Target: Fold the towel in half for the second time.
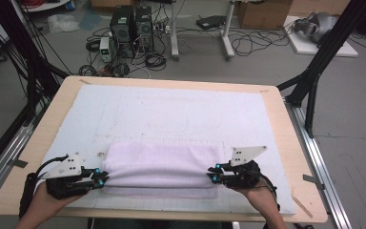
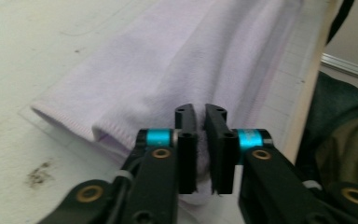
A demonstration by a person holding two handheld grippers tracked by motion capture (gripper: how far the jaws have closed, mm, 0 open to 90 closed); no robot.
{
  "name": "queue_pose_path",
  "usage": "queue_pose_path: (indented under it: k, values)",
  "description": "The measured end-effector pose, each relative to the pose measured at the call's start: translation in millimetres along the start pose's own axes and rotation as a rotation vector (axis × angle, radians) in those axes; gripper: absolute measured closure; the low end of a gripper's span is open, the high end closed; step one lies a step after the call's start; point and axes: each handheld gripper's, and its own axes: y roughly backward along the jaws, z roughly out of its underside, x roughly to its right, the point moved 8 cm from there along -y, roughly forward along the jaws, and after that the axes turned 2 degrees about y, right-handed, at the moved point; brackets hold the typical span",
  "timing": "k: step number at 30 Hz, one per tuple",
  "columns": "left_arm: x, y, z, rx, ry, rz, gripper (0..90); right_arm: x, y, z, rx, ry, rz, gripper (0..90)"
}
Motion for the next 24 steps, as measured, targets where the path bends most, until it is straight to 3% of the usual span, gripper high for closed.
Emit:
queue_pose_path:
  k: [4, 7, 13, 16, 19, 24]
  values:
    - [-4.2, -9.1, 9.0, -0.027, 0.013, -0.018, 65.2, -8.5, -1.6, 1.7, 0.002, -0.002, -0.002, 71.0]
    - [-6.1, -18.3, 14.8, -0.041, 0.021, -0.014, 65.3, -14.9, -9.5, 10.0, -0.024, 0.004, -0.012, 69.7]
    - [-7.9, -39.8, 32.3, -0.125, 0.008, -0.017, 66.8, -22.4, -29.5, 32.9, -0.102, 0.002, -0.045, 66.2]
    - [-8.1, -42.5, 35.4, -0.123, 0.015, -0.017, 68.2, -23.8, -33.7, 37.1, -0.118, -0.004, -0.059, 65.5]
    - [-12.7, -38.8, 29.6, -0.103, 0.020, -0.029, 66.8, -18.7, -28.9, 31.6, -0.098, -0.013, -0.036, 62.4]
    - [-32.4, -35.2, 12.5, -0.047, 0.046, -0.075, 63.9, 9.0, -16.8, 18.5, -0.050, -0.046, 0.044, 58.5]
